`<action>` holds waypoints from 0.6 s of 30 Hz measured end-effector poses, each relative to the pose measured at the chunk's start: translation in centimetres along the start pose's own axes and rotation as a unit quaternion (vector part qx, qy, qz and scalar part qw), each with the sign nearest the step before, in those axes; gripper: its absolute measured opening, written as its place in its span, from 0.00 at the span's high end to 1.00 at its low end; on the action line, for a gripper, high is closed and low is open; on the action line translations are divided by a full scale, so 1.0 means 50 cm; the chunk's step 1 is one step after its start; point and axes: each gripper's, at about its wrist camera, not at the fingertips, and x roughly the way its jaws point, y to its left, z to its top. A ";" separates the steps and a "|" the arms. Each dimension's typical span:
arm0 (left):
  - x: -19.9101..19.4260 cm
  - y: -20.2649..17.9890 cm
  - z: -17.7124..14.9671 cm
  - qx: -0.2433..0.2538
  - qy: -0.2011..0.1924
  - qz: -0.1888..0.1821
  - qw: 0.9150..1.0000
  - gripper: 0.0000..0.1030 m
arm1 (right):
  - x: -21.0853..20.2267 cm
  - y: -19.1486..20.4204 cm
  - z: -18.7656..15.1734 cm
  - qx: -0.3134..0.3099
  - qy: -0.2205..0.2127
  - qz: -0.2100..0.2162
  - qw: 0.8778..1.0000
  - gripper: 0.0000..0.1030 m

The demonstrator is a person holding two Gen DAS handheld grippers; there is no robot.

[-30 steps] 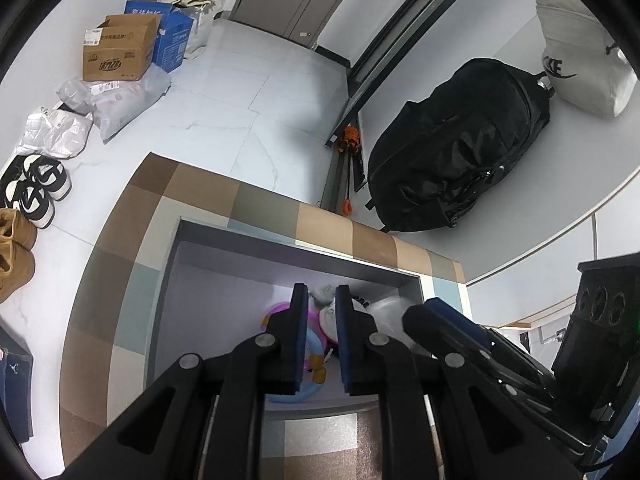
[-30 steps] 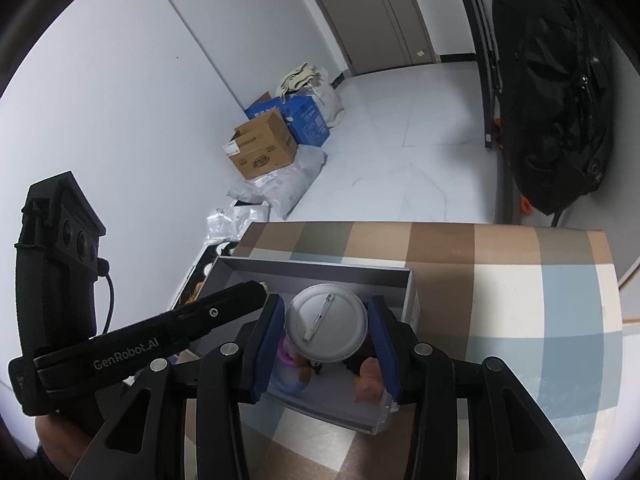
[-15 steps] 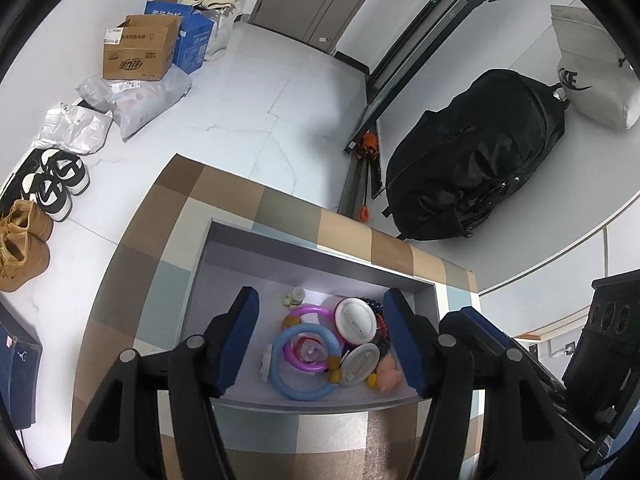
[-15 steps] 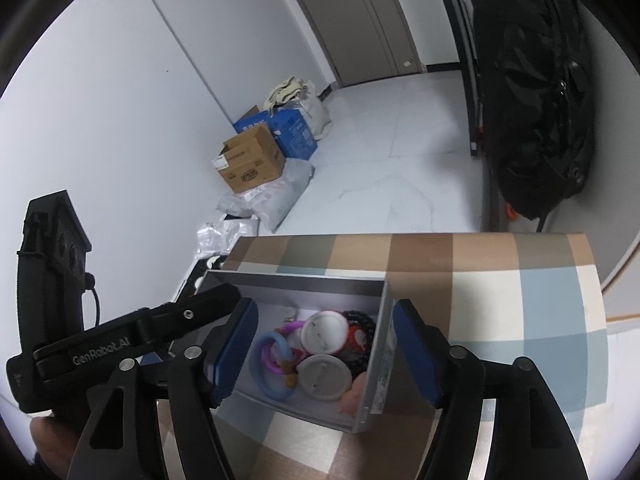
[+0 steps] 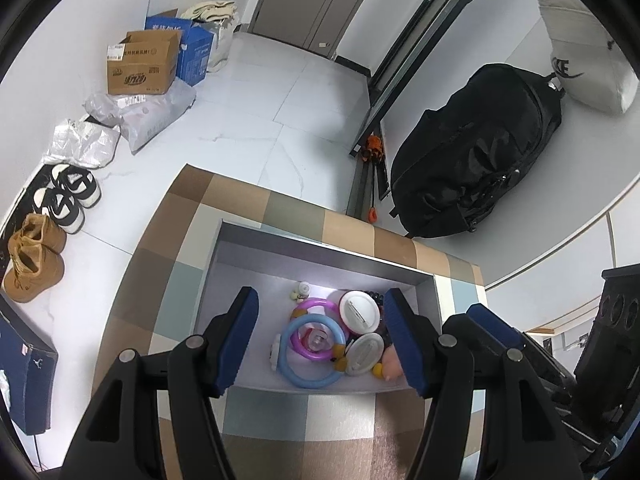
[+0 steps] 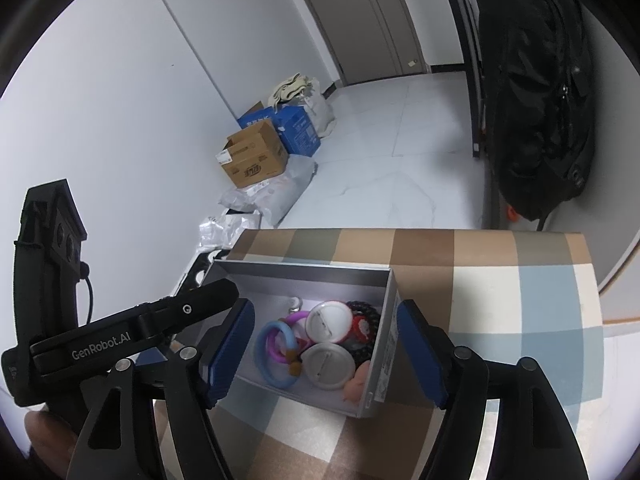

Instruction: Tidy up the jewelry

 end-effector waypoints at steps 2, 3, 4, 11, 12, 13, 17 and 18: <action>-0.008 -0.003 -0.004 0.006 -0.005 0.002 1.000 0.41 | -0.007 0.001 -0.001 -0.001 -0.004 -0.001 1.000 0.29; -0.012 -0.005 -0.006 0.008 -0.008 0.003 1.000 0.41 | -0.012 0.002 -0.003 -0.001 -0.006 -0.002 1.000 0.28; -0.018 -0.008 -0.008 0.011 -0.012 0.006 1.000 0.41 | -0.016 0.003 -0.005 -0.002 -0.008 -0.003 1.000 0.27; -0.056 -0.020 -0.028 0.036 -0.048 0.028 0.998 0.29 | -0.054 0.020 -0.020 -0.010 -0.030 -0.007 0.999 0.20; -0.058 -0.023 -0.029 0.039 -0.050 0.029 0.998 0.29 | -0.059 0.022 -0.022 -0.012 -0.033 -0.008 0.999 0.19; -0.063 -0.025 -0.032 0.041 -0.053 0.030 0.997 0.29 | -0.065 0.026 -0.026 -0.017 -0.037 -0.009 0.999 0.18; -0.088 -0.034 -0.051 0.055 -0.070 0.039 0.995 0.24 | -0.087 0.037 -0.041 -0.031 -0.053 -0.010 0.998 0.17; -0.093 -0.035 -0.056 0.058 -0.074 0.041 0.995 0.19 | -0.095 0.040 -0.048 -0.036 -0.058 -0.009 0.998 0.16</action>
